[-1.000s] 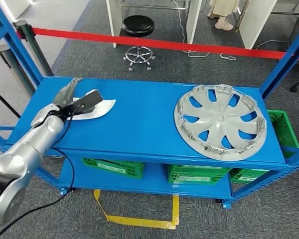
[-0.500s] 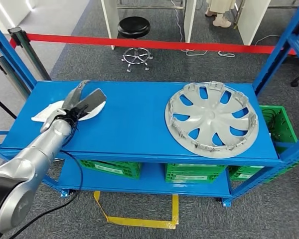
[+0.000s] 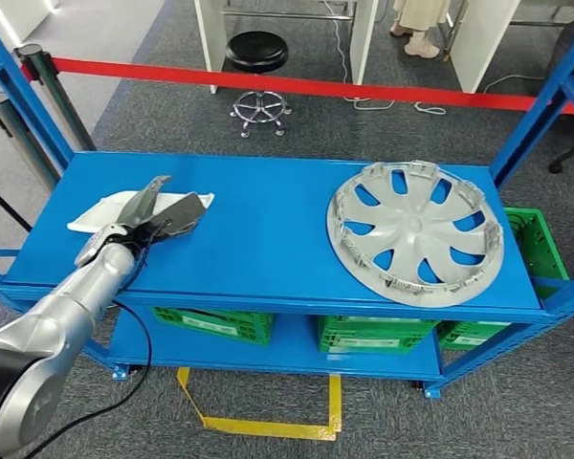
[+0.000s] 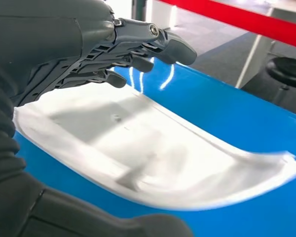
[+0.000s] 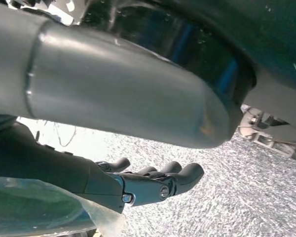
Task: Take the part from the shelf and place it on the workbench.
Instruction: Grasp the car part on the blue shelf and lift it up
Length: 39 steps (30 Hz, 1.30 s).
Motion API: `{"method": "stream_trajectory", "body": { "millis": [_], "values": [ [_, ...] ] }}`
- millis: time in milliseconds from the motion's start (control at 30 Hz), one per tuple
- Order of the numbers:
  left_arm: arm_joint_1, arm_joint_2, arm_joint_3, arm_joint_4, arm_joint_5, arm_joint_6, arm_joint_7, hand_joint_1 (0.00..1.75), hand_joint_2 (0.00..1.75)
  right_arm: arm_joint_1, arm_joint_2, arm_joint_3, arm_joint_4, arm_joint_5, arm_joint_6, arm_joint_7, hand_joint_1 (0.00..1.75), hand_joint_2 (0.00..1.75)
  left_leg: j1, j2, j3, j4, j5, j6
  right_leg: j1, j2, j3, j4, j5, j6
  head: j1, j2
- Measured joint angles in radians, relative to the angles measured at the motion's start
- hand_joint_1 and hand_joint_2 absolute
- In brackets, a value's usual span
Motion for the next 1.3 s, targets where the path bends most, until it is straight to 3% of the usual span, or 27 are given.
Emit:
{"method": "stream_trajectory", "body": {
  "millis": [67,100,133,167,233,300,400,467,567,633,667,733,800,900,967,1000,1067,1133,1167,1200,1267,1300],
  "values": [
    [0.002,0.001,-0.006,0.001,-0.019,0.000,0.016,0.00,1.75,0.000,0.000,-0.002,0.000,0.002,0.000,-0.001,0.00,0.00,0.000,0.000,0.000,0.000,0.000,0.004,-0.001,-0.001,-0.062,0.134,-0.055,0.005,0.001,0.000],
    [0.003,0.001,-0.010,0.002,-0.028,0.000,0.023,0.00,1.75,-0.001,0.000,-0.004,0.000,0.003,0.000,-0.002,0.00,0.00,-0.001,0.000,0.000,0.001,-0.001,0.005,-0.001,-0.001,-0.087,0.181,-0.066,0.007,0.001,0.000],
    [0.004,0.001,-0.014,0.004,-0.037,0.001,0.030,0.00,1.75,-0.002,0.000,-0.005,0.000,0.004,0.000,-0.002,0.00,0.00,-0.001,0.000,0.000,0.001,-0.001,0.005,-0.002,-0.002,-0.095,0.194,-0.058,0.008,0.002,0.000],
    [0.004,0.001,-0.017,0.005,-0.044,0.003,0.035,0.00,1.75,-0.003,0.000,-0.006,0.000,0.006,0.001,-0.001,0.00,0.00,-0.001,0.000,0.000,0.002,-0.001,0.004,-0.002,-0.003,-0.085,0.168,-0.033,0.008,0.001,0.000],
    [0.003,0.002,-0.020,0.006,-0.057,0.010,0.045,0.00,1.75,-0.002,-0.001,-0.008,0.000,0.009,0.001,0.000,0.00,0.00,0.000,-0.001,0.001,0.004,-0.003,0.001,-0.003,-0.007,-0.025,0.037,0.035,0.005,0.002,0.000],
    [-0.001,0.005,-0.020,0.007,-0.070,0.023,0.053,0.00,1.75,-0.002,-0.001,-0.012,0.000,0.014,0.001,0.002,0.00,0.00,-0.003,-0.002,-0.003,0.008,-0.005,-0.008,-0.001,-0.008,0.025,-0.062,0.063,0.000,0.001,0.000],
    [-0.005,0.013,-0.025,0.009,-0.093,0.047,0.062,0.00,1.75,0.000,-0.001,-0.018,0.000,0.017,-0.003,0.001,0.00,0.00,-0.004,-0.001,-0.008,0.009,-0.002,-0.024,0.001,-0.003,0.035,-0.081,0.062,-0.015,-0.001,0.000],
    [-0.007,0.017,-0.029,0.011,-0.103,0.060,0.065,0.00,1.75,0.000,-0.001,-0.022,0.000,0.018,-0.006,0.000,0.00,0.00,-0.003,-0.001,-0.018,0.036,-0.023,-0.034,-0.002,-0.003,0.037,-0.085,0.065,-0.027,-0.003,0.000],
    [-0.007,0.025,-0.033,0.014,-0.111,0.065,0.070,0.00,1.75,0.000,-0.001,-0.025,0.000,0.019,-0.010,0.000,0.00,0.00,-0.001,-0.001,-0.091,0.207,-0.109,-0.043,-0.002,-0.002,0.040,-0.086,0.066,-0.038,-0.008,0.000],
    [-0.003,0.028,-0.041,0.019,-0.133,0.062,0.086,0.00,1.75,0.001,-0.001,-0.026,0.000,0.021,-0.010,0.001,0.00,0.00,-0.001,-0.001,-0.126,0.285,-0.127,-0.043,-0.001,-0.001,0.041,-0.086,0.065,-0.039,-0.008,0.000],
    [-0.003,0.029,-0.048,0.022,-0.157,0.059,0.103,0.00,1.75,0.002,-0.001,-0.027,0.000,0.024,-0.010,0.002,0.00,0.00,-0.001,-0.002,-0.120,0.271,-0.109,-0.041,0.000,-0.001,0.042,-0.086,0.065,-0.039,-0.008,0.000],
    [-0.009,0.031,-0.078,0.027,-0.235,0.054,0.166,0.00,1.75,0.002,-0.001,-0.027,0.000,0.031,-0.010,0.007,0.00,0.00,-0.003,-0.002,-0.064,0.152,-0.041,-0.031,0.001,0.000,0.044,-0.086,0.064,-0.038,-0.008,0.000],
    [-0.022,0.034,-0.119,0.030,-0.328,0.058,0.245,0.00,1.75,0.000,-0.001,-0.027,0.000,0.039,-0.009,0.009,0.00,0.00,-0.006,-0.002,-0.012,0.040,-0.005,-0.023,0.005,0.000,0.043,-0.084,0.063,-0.034,-0.007,0.000],
    [-0.035,0.036,-0.187,0.035,-0.419,0.062,0.339,0.00,1.75,0.000,0.000,-0.027,0.000,0.046,-0.013,0.003,0.00,0.00,-0.010,-0.002,0.001,0.006,-0.006,-0.016,0.006,-0.001,0.039,-0.086,0.063,-0.020,-0.006,0.000],
    [-0.037,0.036,-0.214,0.039,-0.433,0.057,0.368,0.00,1.75,0.000,0.000,-0.028,0.000,0.049,-0.016,0.000,0.00,0.00,-0.006,-0.001,0.003,0.000,-0.002,-0.006,0.005,-0.002,0.027,-0.068,0.046,-0.009,-0.005,0.000],
    [-0.038,0.036,-0.222,0.040,-0.433,0.053,0.374,0.00,1.75,0.000,0.000,-0.029,0.000,0.050,-0.017,-0.001,0.00,0.00,-0.003,0.000,0.004,-0.003,-0.001,-0.001,0.005,-0.002,0.009,-0.032,0.023,-0.004,-0.004,0.000],
    [-0.040,0.036,-0.234,0.045,-0.433,0.049,0.378,0.00,1.75,0.000,0.000,-0.030,0.000,0.051,-0.017,-0.001,0.00,0.00,-0.002,0.000,0.004,-0.004,-0.001,0.004,0.003,-0.003,-0.050,0.097,-0.039,0.004,-0.002,0.000],
    [-0.038,0.036,-0.245,0.051,-0.433,0.046,0.379,0.00,1.75,0.000,0.000,-0.030,0.000,0.052,-0.017,-0.001,0.00,0.00,-0.003,0.000,0.004,-0.003,-0.002,0.005,0.001,-0.003,-0.097,0.194,-0.067,0.008,-0.002,0.000],
    [-0.037,0.036,-0.248,0.053,-0.433,0.044,0.379,0.00,1.75,0.000,0.000,-0.030,0.000,0.052,-0.017,-0.001,0.00,0.00,-0.002,0.000,0.004,-0.002,-0.002,0.004,0.000,-0.003,-0.095,0.188,-0.051,0.009,-0.002,0.000],
    [-0.037,0.036,-0.251,0.055,-0.435,0.043,0.381,0.00,1.75,-0.001,0.000,-0.030,0.000,0.052,-0.017,-0.001,0.00,0.00,-0.002,0.000,0.005,-0.002,-0.003,0.003,-0.001,-0.004,-0.075,0.143,-0.020,0.008,-0.002,0.000],
    [-0.038,0.037,-0.256,0.057,-0.444,0.041,0.389,0.00,1.75,-0.001,-0.001,-0.030,0.000,0.054,-0.014,0.002,0.00,0.00,-0.004,-0.001,0.004,0.003,-0.006,-0.003,-0.001,-0.008,-0.006,0.003,0.042,0.006,-0.002,0.000],
    [-0.038,0.037,-0.259,0.057,-0.450,0.041,0.395,0.00,1.75,-0.001,0.000,-0.030,0.000,0.055,-0.012,0.005,0.00,0.00,-0.005,-0.001,0.002,0.005,-0.007,-0.007,-0.001,-0.008,0.020,-0.048,0.056,0.003,-0.002,0.000]
  ]
}}
